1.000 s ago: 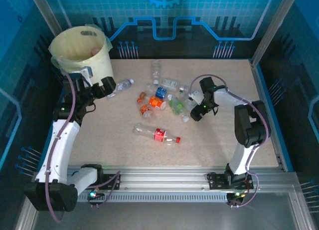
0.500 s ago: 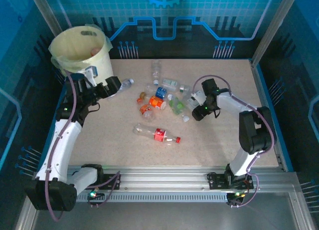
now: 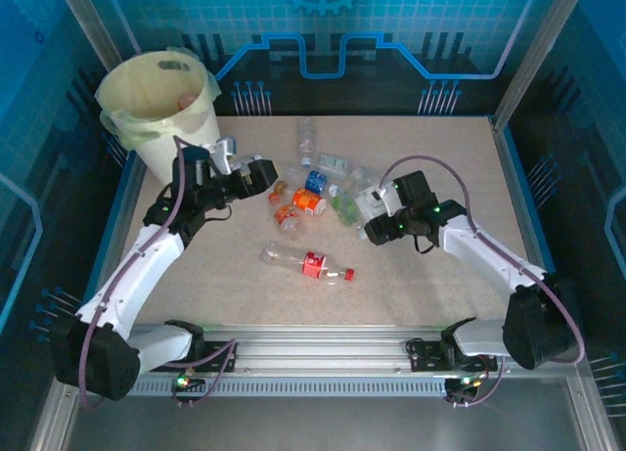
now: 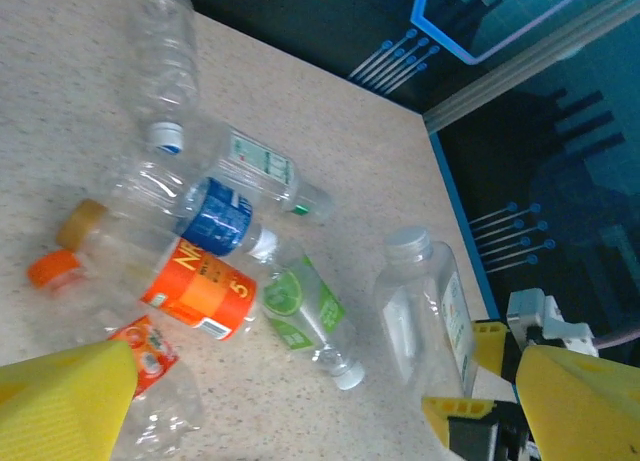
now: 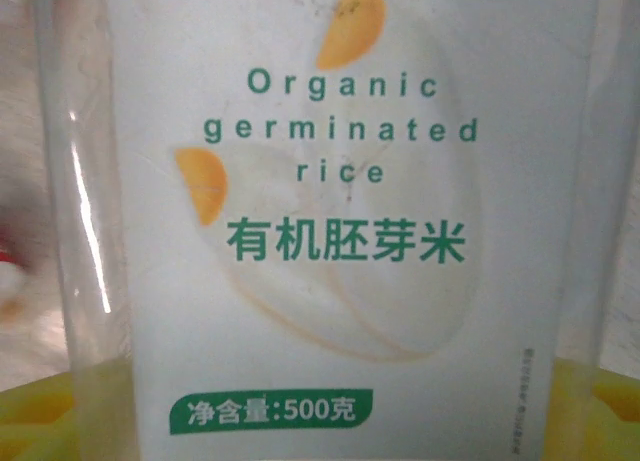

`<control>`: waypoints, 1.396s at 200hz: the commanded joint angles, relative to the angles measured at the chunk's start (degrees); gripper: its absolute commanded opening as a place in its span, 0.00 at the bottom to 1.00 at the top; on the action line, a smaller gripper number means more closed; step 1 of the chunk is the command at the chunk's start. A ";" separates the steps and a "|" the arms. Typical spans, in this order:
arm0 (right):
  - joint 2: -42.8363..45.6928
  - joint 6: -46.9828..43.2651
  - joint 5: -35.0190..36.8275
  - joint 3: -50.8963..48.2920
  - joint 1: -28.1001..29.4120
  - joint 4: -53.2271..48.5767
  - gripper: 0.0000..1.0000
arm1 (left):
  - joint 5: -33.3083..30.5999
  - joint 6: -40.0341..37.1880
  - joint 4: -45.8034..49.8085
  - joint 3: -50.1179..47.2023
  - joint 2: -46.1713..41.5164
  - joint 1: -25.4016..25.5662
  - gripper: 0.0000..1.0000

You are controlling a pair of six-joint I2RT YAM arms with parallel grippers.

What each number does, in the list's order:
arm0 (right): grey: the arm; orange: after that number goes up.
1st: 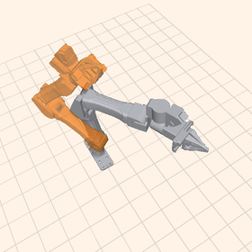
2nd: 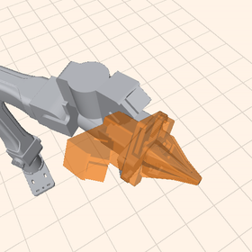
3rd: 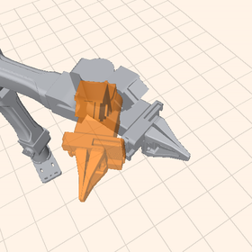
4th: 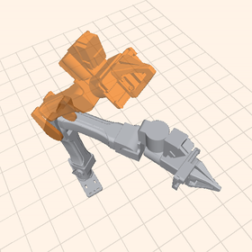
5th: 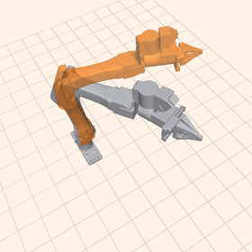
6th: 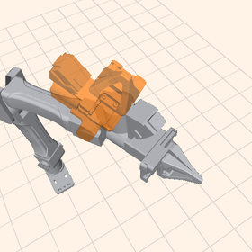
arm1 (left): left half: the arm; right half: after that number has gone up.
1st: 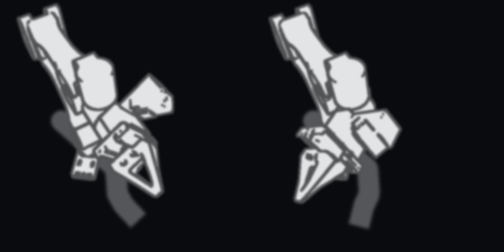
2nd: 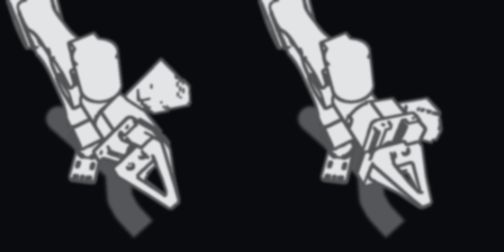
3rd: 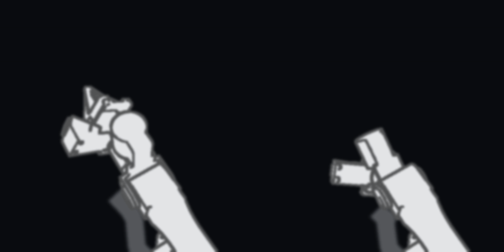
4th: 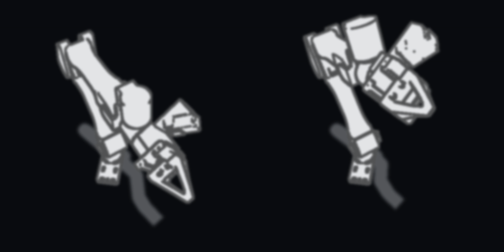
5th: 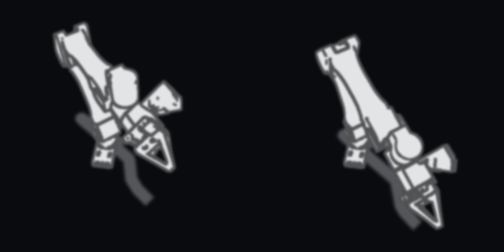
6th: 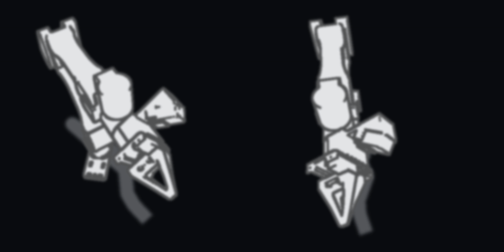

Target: Put the plastic bottles in the bin

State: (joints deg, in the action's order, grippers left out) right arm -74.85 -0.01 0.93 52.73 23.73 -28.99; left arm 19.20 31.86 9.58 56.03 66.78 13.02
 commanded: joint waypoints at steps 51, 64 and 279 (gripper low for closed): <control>0.85 10.04 -8.06 0.15 9.33 11.78 0.59 | 0.66 2.58 -9.16 0.79 9.02 11.83 0.99; -0.02 10.76 -9.36 0.81 10.35 12.75 0.59 | -0.23 3.15 -9.95 1.16 10.60 12.94 0.99; -0.41 12.93 -12.30 3.63 15.90 15.65 0.99 | -9.89 5.75 -15.93 1.41 14.48 16.63 0.54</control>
State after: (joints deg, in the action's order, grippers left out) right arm -78.13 14.46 -9.50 55.07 38.63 -10.83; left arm 13.02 39.09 -3.79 57.71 83.33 30.37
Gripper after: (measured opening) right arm 0.945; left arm 0.545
